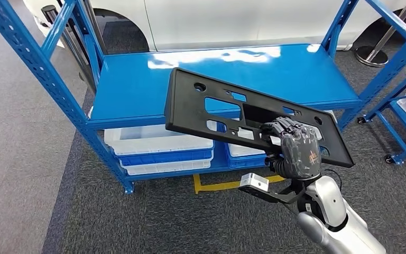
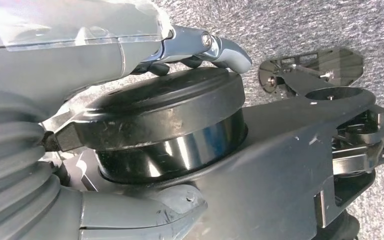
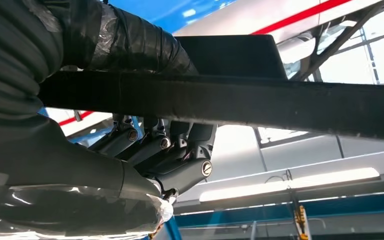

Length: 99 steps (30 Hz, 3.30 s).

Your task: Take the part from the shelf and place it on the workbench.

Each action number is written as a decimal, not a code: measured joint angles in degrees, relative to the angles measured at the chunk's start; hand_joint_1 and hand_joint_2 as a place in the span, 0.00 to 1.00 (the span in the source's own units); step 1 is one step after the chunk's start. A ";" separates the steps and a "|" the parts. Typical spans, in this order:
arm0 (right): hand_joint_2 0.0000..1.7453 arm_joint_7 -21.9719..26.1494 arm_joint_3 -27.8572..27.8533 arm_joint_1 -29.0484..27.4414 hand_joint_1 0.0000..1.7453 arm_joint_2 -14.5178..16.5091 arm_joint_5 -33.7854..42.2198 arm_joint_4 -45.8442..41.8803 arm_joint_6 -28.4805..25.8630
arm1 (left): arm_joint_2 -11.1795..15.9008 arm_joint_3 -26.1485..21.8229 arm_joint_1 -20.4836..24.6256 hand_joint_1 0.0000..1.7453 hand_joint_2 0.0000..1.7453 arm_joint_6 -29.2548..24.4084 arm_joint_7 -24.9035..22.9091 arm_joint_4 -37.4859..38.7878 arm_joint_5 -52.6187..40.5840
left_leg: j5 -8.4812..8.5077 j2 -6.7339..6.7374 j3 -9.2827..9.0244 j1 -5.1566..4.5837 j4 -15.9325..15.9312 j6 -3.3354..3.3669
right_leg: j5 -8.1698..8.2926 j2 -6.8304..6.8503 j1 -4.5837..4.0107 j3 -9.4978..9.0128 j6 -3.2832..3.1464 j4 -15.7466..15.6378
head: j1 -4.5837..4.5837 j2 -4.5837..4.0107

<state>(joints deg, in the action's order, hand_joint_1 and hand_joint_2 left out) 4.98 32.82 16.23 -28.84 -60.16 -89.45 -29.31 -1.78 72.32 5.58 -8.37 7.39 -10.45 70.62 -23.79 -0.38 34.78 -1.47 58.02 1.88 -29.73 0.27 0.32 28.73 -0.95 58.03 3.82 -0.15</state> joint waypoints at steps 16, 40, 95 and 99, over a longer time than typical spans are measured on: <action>1.00 0.40 0.03 0.02 1.00 0.02 2.06 -0.17 1.74 | 0.20 -0.96 -1.14 0.00 1.00 -0.25 0.24 0.02 0.29 | -7.51 -0.77 -9.83 0.80 -2.62 -0.37 | 8.72 -0.45 0.41 10.72 1.22 1.09 | 0.10 0.00; 1.00 4.33 -30.60 -37.83 1.00 -7.43 7.67 -14.89 -7.99 | -0.19 0.17 0.12 0.00 1.00 -1.98 -2.19 0.09 -5.34 | -10.47 -0.22 -2.95 0.86 10.95 -0.41 | 3.39 -2.60 0.15 6.63 -0.14 2.29 | -0.09 0.00; 1.00 -2.86 -19.87 -16.50 1.00 -0.31 -0.81 -15.91 1.57 | -0.07 -2.42 -1.73 0.00 1.00 -2.58 -0.61 0.66 -1.74 | -11.23 3.22 -6.57 1.10 3.57 -1.55 | 4.20 0.40 1.17 6.71 0.65 1.46 | -0.38 0.00; 1.00 -4.03 -18.06 -16.44 1.00 -0.31 -2.55 -16.35 1.72 | 0.03 -2.43 -1.12 0.00 1.00 -2.91 -0.70 0.66 -3.10 | -14.92 0.75 -0.91 1.08 15.70 -1.58 | 4.20 -1.94 0.86 6.65 0.22 1.50 | -0.39 0.00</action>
<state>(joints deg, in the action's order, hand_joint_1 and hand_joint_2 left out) 0.95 14.76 -0.21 -29.15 -62.70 -105.81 -27.59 -1.75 69.90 4.45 -11.28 6.68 -9.79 67.52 -38.72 0.37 33.88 -0.39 73.72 0.30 -25.52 -1.67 1.18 35.38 -0.73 59.53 3.43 -0.15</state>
